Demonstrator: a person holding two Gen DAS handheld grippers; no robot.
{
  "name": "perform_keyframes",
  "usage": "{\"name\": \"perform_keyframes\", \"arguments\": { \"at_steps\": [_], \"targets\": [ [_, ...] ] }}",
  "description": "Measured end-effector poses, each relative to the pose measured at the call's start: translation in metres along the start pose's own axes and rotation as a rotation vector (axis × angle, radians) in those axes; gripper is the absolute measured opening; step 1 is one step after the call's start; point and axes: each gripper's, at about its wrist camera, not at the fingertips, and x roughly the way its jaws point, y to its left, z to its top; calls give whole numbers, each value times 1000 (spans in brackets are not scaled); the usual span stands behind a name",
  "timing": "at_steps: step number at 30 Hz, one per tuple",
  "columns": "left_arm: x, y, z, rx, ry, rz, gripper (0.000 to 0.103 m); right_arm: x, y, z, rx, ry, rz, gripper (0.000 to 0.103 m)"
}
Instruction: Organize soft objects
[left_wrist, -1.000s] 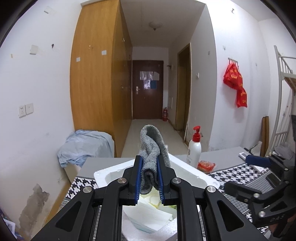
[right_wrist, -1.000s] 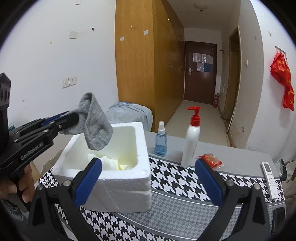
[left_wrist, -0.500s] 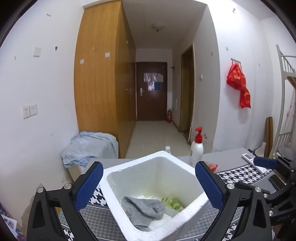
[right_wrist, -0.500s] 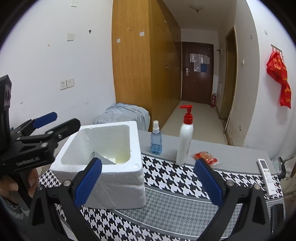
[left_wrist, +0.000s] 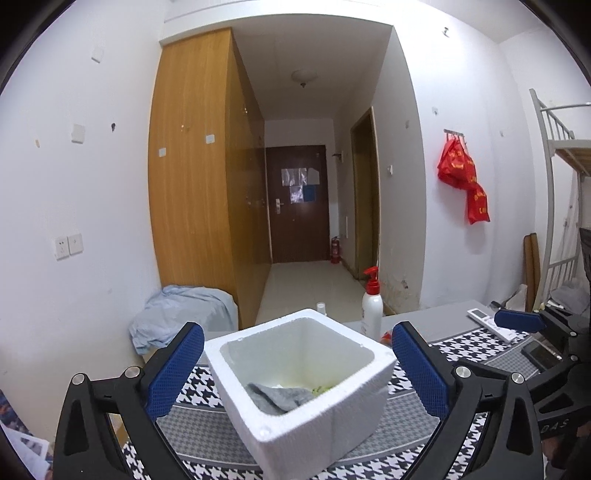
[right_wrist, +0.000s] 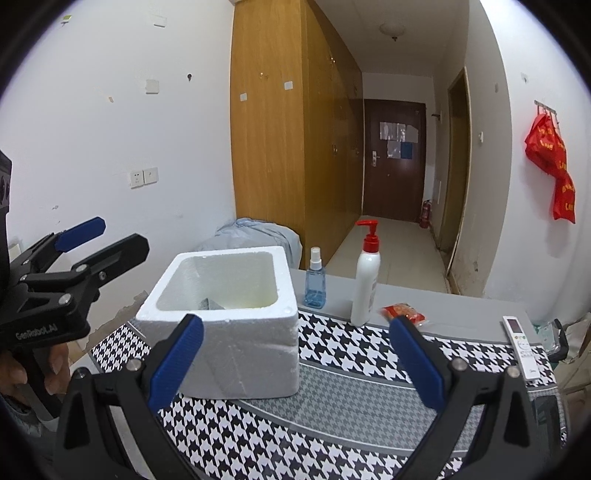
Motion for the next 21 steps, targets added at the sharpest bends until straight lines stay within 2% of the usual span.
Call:
{"name": "perform_keyframes", "arguments": {
  "at_steps": [13,21],
  "targets": [
    [-45,1,-8,-10,-54,19,102,-38,8,-14,-6,-63,-3,102],
    [-60,-1,-18,-12,-72,16,102,-47,13,-27,-11,-71,-5,102]
  ]
}}
